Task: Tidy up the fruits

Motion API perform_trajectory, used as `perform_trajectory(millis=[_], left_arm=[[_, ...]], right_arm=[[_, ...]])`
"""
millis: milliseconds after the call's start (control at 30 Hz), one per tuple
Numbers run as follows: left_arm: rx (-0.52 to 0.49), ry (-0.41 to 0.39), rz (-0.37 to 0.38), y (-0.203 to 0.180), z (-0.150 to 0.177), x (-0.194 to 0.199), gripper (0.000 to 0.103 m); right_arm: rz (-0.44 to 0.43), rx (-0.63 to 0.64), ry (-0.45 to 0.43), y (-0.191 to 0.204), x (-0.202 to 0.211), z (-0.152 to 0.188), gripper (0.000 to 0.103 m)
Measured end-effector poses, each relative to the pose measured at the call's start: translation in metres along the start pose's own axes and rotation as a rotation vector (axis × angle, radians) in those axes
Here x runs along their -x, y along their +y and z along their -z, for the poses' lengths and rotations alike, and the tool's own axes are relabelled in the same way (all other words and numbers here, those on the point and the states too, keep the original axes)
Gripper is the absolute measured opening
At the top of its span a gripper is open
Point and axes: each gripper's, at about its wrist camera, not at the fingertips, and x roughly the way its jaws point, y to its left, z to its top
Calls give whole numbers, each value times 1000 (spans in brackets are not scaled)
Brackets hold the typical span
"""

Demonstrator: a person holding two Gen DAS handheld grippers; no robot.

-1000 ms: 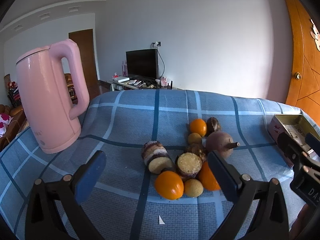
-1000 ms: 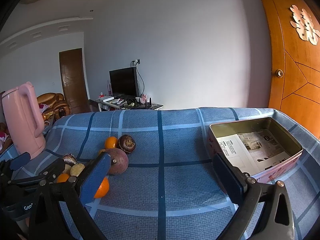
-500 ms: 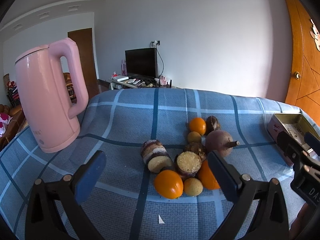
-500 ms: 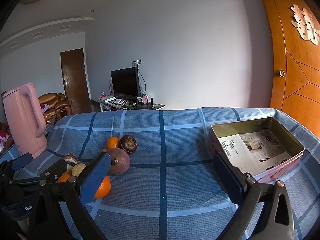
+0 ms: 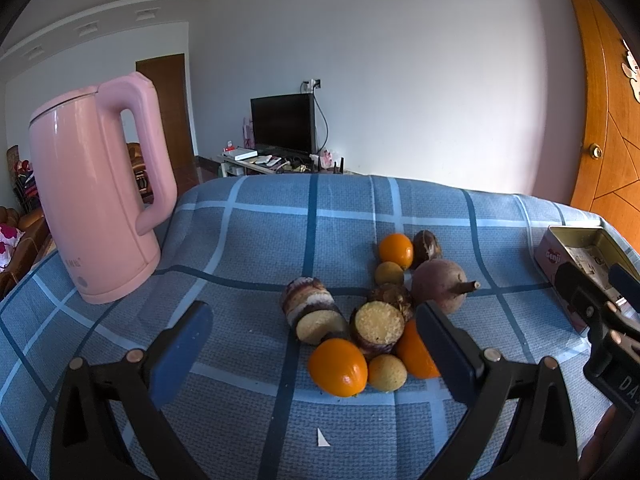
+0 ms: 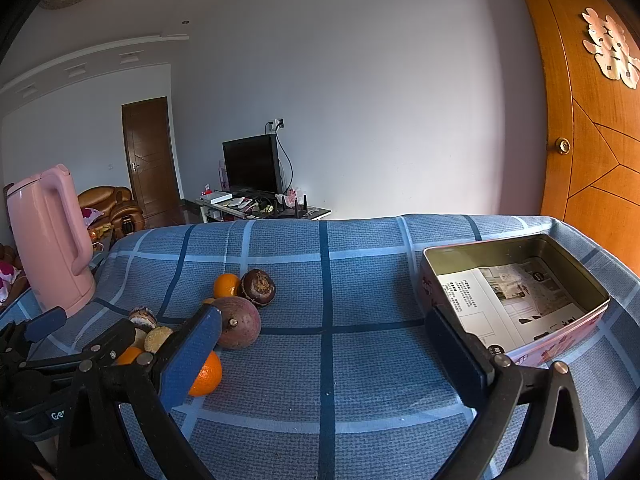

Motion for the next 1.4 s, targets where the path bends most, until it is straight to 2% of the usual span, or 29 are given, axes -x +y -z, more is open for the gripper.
perform_trajectory(millis=[533,700,800,867,1067,1200,1400], left_arm=[[1,7,-2,0,0,0,103],[-10,39,-7,0,1,-3,103],[-27,71,-17,2,2,-8,103],[-42,81,-33,3,2,-11,103],[-89,125,-90,14,2,-21,103],[-98,138,-137,29,-2,-25,103],[-89,149,-133,48,-8,-28,101]], right_arm=[[-22,1,0,1,0,0,102],[-58,2,17,1,-1,0,101],[-107,-5,52,1,-5,1,93],[-149,-6,92,3,-9,2,83],[-220,-7,160,8,-16,7,82],[-280,-9,243,13,-26,12,82],[-356,56,364,38,-47,18,76]])
